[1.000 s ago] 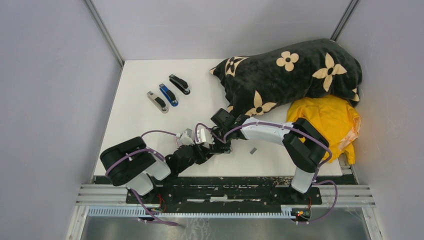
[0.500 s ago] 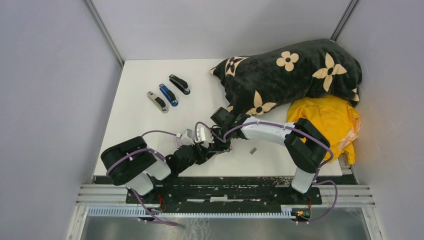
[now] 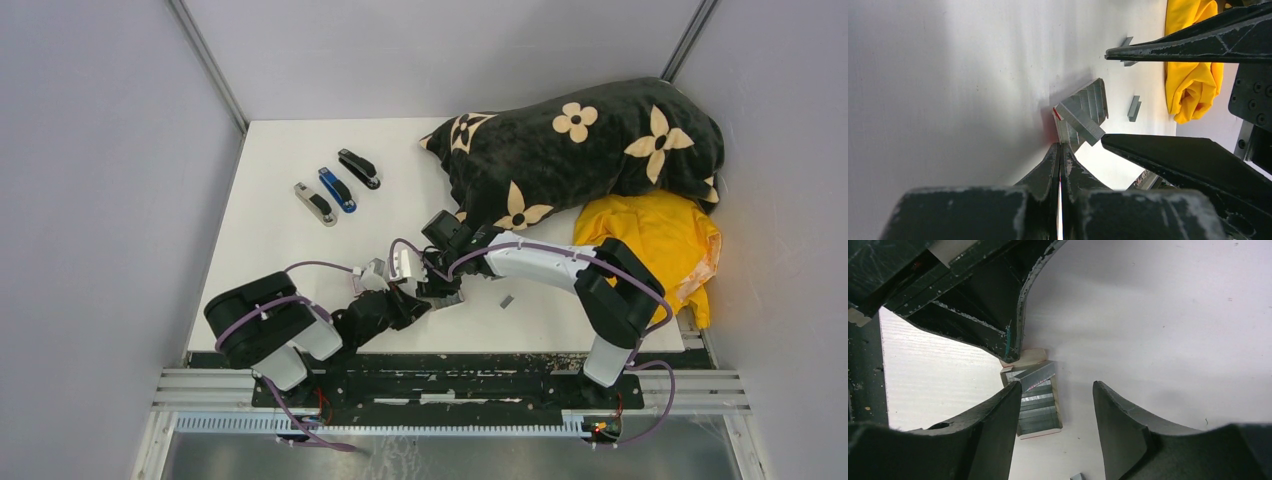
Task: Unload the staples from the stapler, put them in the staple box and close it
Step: Adjust the staple in the staple box.
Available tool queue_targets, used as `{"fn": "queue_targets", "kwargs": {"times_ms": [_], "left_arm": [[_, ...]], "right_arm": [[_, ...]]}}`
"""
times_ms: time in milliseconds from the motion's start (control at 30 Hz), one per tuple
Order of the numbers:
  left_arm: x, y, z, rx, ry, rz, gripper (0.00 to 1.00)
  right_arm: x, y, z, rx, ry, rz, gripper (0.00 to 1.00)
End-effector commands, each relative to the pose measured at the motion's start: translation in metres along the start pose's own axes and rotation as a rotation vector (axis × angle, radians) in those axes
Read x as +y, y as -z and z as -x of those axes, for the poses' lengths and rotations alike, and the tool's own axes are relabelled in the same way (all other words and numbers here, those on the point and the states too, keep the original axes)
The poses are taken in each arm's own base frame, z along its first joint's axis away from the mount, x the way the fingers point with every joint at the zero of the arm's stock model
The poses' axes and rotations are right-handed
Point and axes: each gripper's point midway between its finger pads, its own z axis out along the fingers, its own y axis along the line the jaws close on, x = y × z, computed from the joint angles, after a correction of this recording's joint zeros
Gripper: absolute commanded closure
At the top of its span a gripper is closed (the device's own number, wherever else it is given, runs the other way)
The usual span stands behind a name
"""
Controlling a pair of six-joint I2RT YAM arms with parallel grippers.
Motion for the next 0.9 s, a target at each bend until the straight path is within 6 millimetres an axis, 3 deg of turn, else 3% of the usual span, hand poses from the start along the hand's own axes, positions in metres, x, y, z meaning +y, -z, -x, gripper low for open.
{"fn": "queue_targets", "kwargs": {"times_ms": [0,133,267,367,733,867], "left_arm": [[-0.008,-0.002,0.006,-0.023,-0.010,-0.036,0.97],[-0.009,-0.002,0.006,-0.023,-0.010,-0.038,0.97],[-0.009,-0.002,0.006,-0.020,-0.008,-0.039,0.97],[-0.008,-0.002,0.006,-0.023,-0.008,-0.035,0.97],[-0.008,-0.002,0.006,-0.023,-0.009,-0.035,0.97],[-0.007,-0.003,0.006,-0.023,-0.012,-0.030,0.97]], "right_arm": [[-0.023,0.022,0.022,-0.049,0.001,-0.094,0.39],[-0.037,0.026,0.020,-0.035,-0.021,-0.161,0.39],[-0.073,0.033,0.010,0.007,-0.112,-0.365,0.45],[-0.085,0.043,0.009,-0.010,-0.187,-0.427,0.47],[-0.068,0.045,0.016,-0.100,-0.252,-0.272,0.46],[-0.050,0.045,0.017,-0.160,-0.276,-0.106,0.32]]}}
